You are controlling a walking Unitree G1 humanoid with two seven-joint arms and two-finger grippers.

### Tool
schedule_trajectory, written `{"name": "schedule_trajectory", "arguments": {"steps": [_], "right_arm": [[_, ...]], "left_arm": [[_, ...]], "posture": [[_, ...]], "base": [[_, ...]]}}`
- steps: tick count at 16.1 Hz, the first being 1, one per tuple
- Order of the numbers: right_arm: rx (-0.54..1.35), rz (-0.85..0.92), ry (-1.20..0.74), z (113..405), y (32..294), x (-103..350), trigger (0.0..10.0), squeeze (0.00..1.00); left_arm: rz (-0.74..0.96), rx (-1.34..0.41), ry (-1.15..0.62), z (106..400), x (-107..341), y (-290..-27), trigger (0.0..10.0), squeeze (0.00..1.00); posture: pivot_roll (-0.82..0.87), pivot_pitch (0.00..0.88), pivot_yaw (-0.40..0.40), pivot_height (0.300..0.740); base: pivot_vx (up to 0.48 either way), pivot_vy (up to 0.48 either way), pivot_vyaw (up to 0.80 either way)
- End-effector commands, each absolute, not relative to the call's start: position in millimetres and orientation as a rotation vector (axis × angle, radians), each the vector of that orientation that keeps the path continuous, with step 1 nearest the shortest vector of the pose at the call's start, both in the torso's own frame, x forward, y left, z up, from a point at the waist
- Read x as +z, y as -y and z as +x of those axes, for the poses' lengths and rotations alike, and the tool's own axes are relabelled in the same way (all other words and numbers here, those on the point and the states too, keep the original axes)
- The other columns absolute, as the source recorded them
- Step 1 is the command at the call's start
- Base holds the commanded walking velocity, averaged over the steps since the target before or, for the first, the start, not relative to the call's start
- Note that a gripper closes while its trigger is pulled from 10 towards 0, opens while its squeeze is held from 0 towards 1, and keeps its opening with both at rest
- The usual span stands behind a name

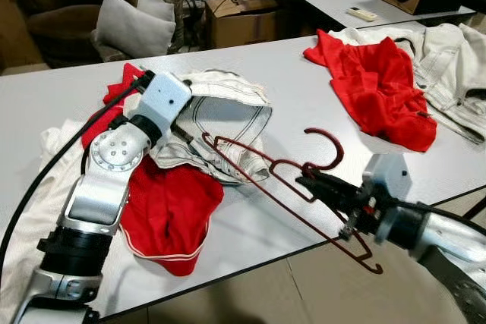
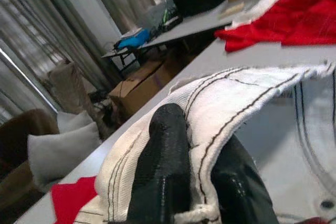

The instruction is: Hang hanger

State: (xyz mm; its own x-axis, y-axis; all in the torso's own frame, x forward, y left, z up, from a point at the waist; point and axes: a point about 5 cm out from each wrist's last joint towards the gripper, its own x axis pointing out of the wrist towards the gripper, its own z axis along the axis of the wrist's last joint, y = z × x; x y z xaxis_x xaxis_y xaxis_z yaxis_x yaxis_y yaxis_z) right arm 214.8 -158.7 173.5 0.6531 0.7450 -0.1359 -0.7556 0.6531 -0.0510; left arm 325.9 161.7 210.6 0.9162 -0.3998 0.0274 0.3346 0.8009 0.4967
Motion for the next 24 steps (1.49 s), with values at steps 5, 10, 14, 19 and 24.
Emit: {"name": "schedule_trajectory", "arguments": {"steps": [5, 10, 14, 19, 24], "right_arm": [[0.775, -0.111, -0.115, 227.8, 158.1, 169.3, 10.0, 0.0], [0.7, -0.12, -0.133, 229.9, 155.9, 161.4, 10.0, 0.0], [0.579, -0.162, -0.212, 237.3, 166.3, 144.1, 10.0, 0.0], [0.357, -0.206, -0.095, 265.6, 190.7, 157.1, 10.0, 0.0], [0.067, -0.249, 0.213, 295.1, 255.0, 232.4, 10.0, 0.0]], "left_arm": [[0.074, -0.447, 0.366, 325.8, 275.1, -136.5, 0.0, 0.0], [-0.296, -0.477, 0.476, 324.9, 307.4, -136.6, 0.0, 0.0], [-0.333, -0.511, 0.481, 324.1, 312.1, -135.5, 0.0, 0.0], [-0.298, -0.545, 0.463, 319.7, 308.2, -137.9, 0.0, 0.0], [-0.229, -0.564, 0.402, 314.1, 291.1, -146.1, 0.0, 0.0]], "posture": [[-0.08, 0.0, 0.001, 0.74], [-0.1, 0.0, 0.018, 0.74], [-0.11, 0.0, 0.028, 0.74], [-0.1, 0.0, 0.024, 0.74], [-0.11, 0.0, 0.017, 0.74]], "base": [[0.0, 0.0, 0.0], [0.0, 0.0, 0.0], [0.0, 0.0, 0.0], [0.0, 0.0, 0.0], [0.0, 0.0, 0.0]]}}
